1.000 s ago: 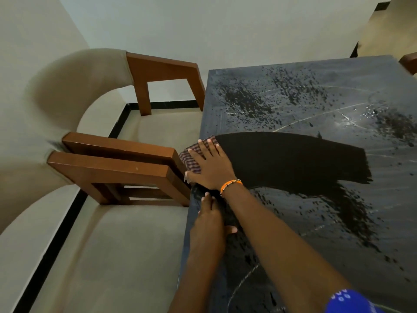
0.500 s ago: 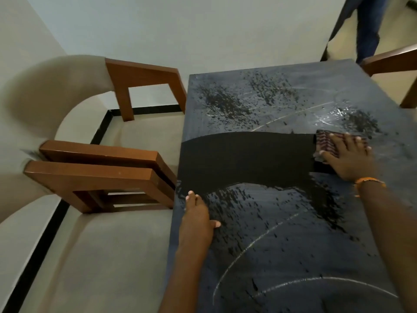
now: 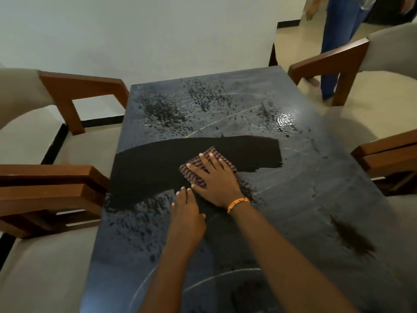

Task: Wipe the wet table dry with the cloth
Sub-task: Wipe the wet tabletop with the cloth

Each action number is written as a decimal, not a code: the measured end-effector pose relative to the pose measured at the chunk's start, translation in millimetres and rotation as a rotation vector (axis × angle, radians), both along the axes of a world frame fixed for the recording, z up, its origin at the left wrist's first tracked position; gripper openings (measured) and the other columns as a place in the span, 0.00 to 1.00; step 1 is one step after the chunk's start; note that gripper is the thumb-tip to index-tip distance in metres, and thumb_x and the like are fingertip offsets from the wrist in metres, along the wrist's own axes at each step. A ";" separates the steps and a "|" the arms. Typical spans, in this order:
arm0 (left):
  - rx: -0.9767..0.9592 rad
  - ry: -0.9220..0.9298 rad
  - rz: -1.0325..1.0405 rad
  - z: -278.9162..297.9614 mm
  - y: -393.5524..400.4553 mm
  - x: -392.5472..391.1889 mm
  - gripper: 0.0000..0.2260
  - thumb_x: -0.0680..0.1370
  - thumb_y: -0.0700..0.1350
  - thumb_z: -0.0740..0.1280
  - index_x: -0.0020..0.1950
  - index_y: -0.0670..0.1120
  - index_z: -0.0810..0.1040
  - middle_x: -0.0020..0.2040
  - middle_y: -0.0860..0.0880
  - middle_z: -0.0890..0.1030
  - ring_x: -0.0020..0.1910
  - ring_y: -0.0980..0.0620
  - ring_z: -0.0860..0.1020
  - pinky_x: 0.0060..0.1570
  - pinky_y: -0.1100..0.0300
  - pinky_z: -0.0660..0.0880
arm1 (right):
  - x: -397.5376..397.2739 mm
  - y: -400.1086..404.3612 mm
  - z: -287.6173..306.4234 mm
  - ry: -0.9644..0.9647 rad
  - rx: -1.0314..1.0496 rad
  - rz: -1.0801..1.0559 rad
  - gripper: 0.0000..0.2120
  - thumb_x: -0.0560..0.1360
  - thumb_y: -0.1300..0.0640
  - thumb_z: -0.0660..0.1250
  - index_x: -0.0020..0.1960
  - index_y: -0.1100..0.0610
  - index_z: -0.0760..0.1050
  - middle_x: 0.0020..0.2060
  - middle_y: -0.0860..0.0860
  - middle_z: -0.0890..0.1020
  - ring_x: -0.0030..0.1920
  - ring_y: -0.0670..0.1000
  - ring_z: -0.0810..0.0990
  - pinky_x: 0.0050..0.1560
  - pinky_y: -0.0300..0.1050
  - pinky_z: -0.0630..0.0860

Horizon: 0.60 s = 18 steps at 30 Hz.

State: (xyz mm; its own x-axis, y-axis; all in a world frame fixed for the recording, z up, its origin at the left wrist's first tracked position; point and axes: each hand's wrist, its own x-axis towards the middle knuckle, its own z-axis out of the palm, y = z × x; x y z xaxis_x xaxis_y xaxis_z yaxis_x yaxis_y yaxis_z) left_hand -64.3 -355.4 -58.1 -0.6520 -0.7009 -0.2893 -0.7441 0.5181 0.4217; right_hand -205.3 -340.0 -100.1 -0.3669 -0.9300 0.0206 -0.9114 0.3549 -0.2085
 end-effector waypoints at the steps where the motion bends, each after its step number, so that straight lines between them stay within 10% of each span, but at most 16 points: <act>1: 0.004 -0.020 -0.041 1.3 5.7 -10.8 0.34 0.77 0.43 0.63 0.75 0.39 0.46 0.77 0.41 0.46 0.76 0.45 0.45 0.75 0.53 0.47 | -16.6 17.6 -0.4 0.006 -0.013 -0.039 0.28 0.76 0.41 0.57 0.75 0.41 0.55 0.77 0.52 0.54 0.77 0.56 0.50 0.74 0.53 0.47; 10: 0.170 -0.045 -0.112 -1.6 73.0 -104.1 0.44 0.73 0.49 0.70 0.76 0.42 0.43 0.78 0.45 0.43 0.76 0.46 0.44 0.73 0.51 0.50 | -213.8 218.3 2.4 0.028 0.051 -0.658 0.28 0.78 0.44 0.56 0.76 0.44 0.52 0.76 0.55 0.56 0.75 0.61 0.54 0.74 0.59 0.53; 18: 0.103 -0.127 -0.100 -9.4 81.3 -104.7 0.47 0.71 0.50 0.72 0.76 0.42 0.41 0.77 0.46 0.38 0.76 0.48 0.41 0.73 0.51 0.50 | -215.8 181.4 4.1 -0.008 0.009 -0.827 0.29 0.79 0.44 0.54 0.76 0.51 0.52 0.76 0.60 0.54 0.76 0.61 0.51 0.74 0.61 0.49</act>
